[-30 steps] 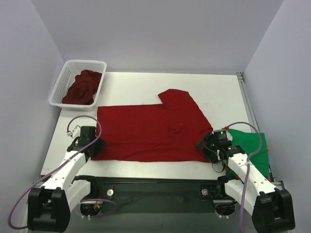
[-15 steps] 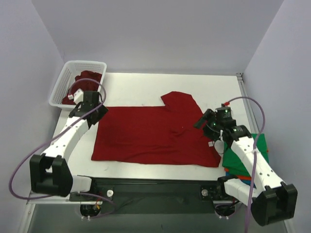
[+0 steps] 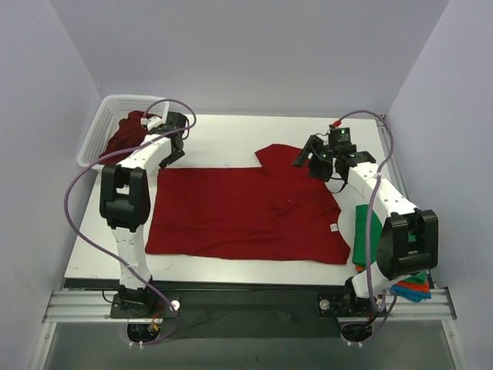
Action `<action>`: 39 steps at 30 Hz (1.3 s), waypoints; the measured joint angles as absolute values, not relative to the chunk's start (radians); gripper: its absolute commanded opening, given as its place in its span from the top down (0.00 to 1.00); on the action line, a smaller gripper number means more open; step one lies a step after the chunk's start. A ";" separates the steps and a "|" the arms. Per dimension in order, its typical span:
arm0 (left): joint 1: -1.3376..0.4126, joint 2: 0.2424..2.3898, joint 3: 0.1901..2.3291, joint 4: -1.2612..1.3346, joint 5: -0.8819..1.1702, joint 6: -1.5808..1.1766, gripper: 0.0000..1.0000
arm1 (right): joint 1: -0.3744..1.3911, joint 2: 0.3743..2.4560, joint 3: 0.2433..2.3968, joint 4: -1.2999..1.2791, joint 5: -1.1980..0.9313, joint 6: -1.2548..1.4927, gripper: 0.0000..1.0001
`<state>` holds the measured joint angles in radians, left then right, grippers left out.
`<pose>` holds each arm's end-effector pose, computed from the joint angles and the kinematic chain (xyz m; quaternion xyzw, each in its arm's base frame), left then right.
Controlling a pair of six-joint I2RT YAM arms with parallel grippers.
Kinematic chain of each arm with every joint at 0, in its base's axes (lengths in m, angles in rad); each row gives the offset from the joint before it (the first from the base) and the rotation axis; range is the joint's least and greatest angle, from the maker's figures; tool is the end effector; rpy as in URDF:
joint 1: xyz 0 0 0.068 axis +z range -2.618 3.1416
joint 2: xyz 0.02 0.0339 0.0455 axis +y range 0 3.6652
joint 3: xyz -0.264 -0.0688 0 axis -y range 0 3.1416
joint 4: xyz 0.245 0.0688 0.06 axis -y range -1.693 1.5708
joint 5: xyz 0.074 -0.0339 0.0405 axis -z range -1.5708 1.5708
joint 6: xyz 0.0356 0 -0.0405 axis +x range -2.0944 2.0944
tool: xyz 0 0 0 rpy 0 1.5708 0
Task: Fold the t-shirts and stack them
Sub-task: Grap the side of the flattened tshirt furthest away from the robot with both arms
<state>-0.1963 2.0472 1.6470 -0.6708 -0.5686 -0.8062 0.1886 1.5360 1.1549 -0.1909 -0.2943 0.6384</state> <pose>0.4352 -0.0670 0.2166 -0.3454 0.8663 0.1243 0.3388 0.3433 0.0760 0.2834 0.1252 0.8622 0.3082 0.3821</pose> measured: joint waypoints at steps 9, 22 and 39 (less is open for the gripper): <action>-0.188 2.175 1.720 -0.723 -0.569 -0.797 0.45 | 0.175 1.584 1.159 -0.173 -0.332 0.604 0.36; -0.156 2.238 1.757 -0.713 -0.481 -0.801 0.65 | 0.157 1.627 1.159 -0.141 -0.365 0.592 0.36; -0.139 2.242 1.768 -0.680 -0.420 -0.746 1.00 | 0.101 1.805 1.276 -0.139 -0.367 0.570 0.38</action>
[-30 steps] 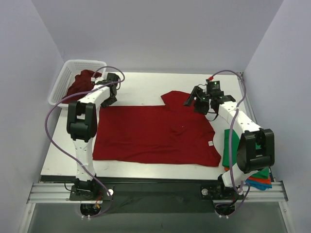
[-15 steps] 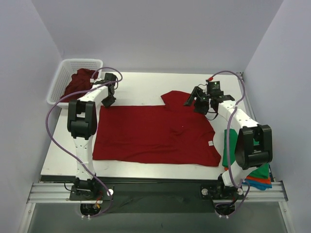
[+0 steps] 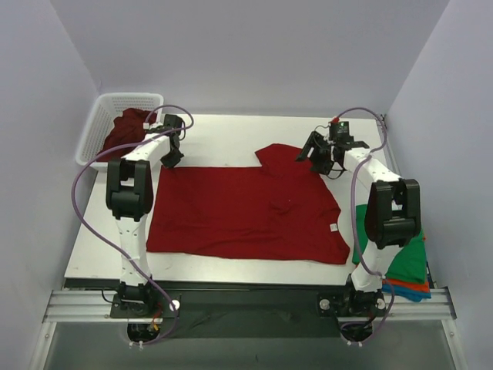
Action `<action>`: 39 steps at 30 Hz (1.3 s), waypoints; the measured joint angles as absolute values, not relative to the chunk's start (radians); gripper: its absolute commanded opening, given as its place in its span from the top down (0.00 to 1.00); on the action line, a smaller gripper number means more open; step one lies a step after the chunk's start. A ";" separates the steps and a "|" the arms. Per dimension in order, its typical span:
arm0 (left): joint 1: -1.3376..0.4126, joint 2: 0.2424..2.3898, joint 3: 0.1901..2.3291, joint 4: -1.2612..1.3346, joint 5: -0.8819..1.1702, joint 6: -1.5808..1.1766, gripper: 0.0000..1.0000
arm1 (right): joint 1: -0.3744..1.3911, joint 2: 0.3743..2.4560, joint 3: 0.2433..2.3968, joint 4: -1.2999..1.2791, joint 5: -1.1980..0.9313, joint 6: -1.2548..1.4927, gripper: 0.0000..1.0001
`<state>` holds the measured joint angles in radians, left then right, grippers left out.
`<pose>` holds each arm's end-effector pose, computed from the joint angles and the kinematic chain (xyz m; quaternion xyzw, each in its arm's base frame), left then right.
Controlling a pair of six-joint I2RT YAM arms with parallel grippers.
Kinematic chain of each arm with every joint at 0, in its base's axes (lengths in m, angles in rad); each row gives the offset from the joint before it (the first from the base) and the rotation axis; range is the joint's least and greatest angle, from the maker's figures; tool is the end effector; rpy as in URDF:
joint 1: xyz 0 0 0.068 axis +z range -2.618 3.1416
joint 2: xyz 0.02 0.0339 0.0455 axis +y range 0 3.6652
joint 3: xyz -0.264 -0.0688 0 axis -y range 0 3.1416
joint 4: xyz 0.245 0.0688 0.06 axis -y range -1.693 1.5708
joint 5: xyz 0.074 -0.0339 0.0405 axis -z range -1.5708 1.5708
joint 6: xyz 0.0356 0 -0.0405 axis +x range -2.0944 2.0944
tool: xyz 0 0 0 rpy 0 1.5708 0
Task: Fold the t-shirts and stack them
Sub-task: Grap the side of the flattened tshirt furthest away from the robot with both arms
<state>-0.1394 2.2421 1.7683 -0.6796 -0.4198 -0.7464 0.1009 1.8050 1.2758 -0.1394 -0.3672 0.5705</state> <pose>0.4702 -0.0513 0.1645 -0.3272 0.9002 0.0973 0.2704 0.4038 0.0537 0.2319 0.1284 0.8791 0.2963 0.3506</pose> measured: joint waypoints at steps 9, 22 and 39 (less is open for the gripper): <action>-0.139 2.203 1.728 -0.642 -0.410 -0.723 1.00 | 0.044 2.073 1.555 -0.162 -0.298 0.556 0.46; -0.140 2.193 1.722 -0.631 -0.395 -0.717 1.00 | 0.043 2.374 1.901 -0.189 -0.277 0.630 0.48; -0.140 2.193 1.721 -0.624 -0.376 -0.710 1.00 | 0.087 2.403 1.925 -0.204 -0.277 0.670 0.96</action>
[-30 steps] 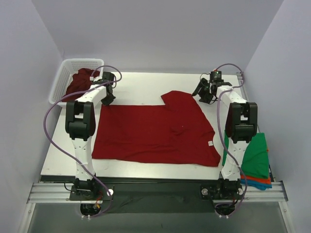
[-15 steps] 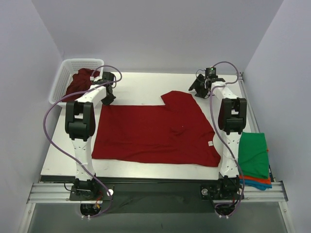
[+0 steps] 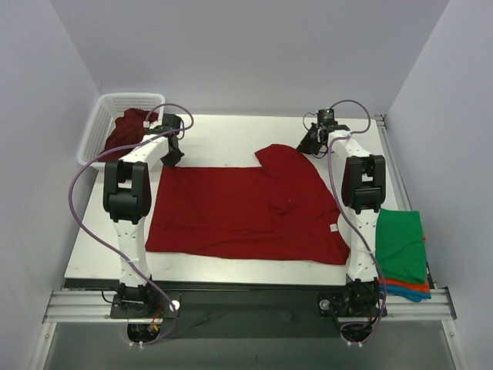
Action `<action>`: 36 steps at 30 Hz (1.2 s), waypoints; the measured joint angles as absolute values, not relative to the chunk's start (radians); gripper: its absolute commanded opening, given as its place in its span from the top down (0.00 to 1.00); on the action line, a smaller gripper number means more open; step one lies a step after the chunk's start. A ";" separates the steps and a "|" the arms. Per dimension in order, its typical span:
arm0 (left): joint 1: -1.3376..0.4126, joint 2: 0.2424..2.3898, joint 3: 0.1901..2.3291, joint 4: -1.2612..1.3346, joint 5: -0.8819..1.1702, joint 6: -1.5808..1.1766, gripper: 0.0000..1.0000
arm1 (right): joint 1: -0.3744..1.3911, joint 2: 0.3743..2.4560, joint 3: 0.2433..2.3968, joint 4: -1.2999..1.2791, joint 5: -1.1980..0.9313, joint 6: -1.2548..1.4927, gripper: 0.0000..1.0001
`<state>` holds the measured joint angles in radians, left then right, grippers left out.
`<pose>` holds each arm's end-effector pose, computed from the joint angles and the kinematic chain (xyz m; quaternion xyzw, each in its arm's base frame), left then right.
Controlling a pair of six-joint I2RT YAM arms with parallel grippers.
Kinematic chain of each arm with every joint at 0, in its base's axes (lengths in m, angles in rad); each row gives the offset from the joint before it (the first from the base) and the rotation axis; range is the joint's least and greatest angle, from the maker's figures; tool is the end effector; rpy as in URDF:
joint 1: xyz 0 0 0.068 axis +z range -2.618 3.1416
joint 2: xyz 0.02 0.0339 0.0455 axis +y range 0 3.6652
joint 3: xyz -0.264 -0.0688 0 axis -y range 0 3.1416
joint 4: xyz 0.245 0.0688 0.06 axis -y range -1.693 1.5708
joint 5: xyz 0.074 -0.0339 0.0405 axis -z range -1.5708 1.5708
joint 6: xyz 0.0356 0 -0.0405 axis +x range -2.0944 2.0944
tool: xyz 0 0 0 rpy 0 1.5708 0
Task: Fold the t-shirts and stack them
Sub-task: Grap the side of the flattened tshirt furthest away from the robot with both arms
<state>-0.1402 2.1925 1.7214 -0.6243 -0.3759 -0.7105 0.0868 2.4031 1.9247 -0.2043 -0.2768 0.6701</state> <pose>0.4656 -0.0525 0.1751 -0.3108 0.9038 0.0700 0.2856 0.5414 0.0569 0.1634 0.2004 0.8737 0.2730 0.3494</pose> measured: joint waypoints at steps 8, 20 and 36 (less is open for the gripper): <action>-0.140 2.192 1.721 -0.624 -0.367 -0.710 1.00 | 0.081 2.403 1.921 -0.208 -0.277 0.673 1.00; -0.131 2.192 1.764 -0.625 -0.360 -0.702 1.00 | -0.002 2.334 1.916 -0.228 -0.292 0.661 1.00; -0.131 2.189 1.840 -0.614 -0.332 -0.671 1.00 | -0.032 2.144 1.810 -0.231 -0.308 0.636 1.00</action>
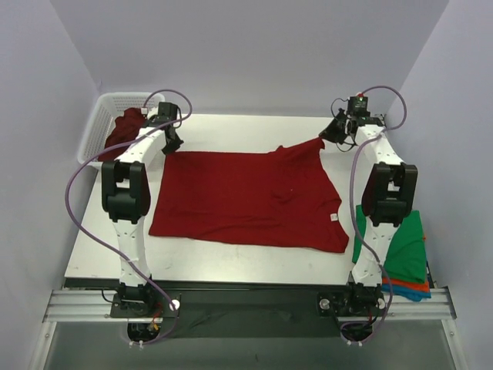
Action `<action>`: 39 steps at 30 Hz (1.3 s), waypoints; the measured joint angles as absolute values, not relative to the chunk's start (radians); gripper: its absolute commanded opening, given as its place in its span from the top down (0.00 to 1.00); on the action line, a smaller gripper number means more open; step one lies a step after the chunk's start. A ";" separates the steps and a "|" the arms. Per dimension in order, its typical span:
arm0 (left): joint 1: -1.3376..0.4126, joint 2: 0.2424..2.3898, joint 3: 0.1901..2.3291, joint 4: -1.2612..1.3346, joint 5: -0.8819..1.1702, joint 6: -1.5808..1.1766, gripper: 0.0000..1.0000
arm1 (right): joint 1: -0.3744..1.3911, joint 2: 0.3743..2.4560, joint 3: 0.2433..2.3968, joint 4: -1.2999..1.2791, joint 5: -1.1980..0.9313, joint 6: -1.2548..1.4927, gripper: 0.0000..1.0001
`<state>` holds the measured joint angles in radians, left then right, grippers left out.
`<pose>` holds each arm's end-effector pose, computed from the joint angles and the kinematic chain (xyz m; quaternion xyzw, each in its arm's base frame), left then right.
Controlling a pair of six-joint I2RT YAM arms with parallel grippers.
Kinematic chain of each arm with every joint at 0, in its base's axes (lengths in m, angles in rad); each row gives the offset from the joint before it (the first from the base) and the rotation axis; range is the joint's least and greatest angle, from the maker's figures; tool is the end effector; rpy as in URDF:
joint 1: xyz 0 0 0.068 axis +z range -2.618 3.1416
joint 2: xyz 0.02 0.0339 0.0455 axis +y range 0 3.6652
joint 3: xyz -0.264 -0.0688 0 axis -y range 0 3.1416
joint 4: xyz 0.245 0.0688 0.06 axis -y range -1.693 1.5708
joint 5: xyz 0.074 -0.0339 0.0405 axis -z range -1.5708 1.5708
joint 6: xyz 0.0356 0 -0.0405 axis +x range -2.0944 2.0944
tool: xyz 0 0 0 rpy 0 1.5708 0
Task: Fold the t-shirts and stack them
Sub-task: Fold the other side of the tshirt into a rectangle
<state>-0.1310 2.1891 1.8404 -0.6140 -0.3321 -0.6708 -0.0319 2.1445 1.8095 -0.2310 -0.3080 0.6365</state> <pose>0.4826 -0.0519 0.2129 -0.2986 0.8937 0.0300 0.3334 0.5056 -0.0053 0.2535 0.2143 0.8424 0.2700 0.4142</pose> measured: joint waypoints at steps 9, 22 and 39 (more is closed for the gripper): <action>-0.129 2.122 1.671 -0.579 -0.332 -0.694 1.00 | -0.033 1.855 1.488 -0.200 -0.303 0.626 1.00; -0.124 1.889 1.464 -0.504 -0.331 -0.743 1.00 | -0.034 1.581 1.131 -0.163 -0.270 0.632 1.00; -0.123 1.806 1.313 -0.482 -0.308 -0.775 1.00 | -0.034 1.354 0.871 -0.155 -0.265 0.651 1.00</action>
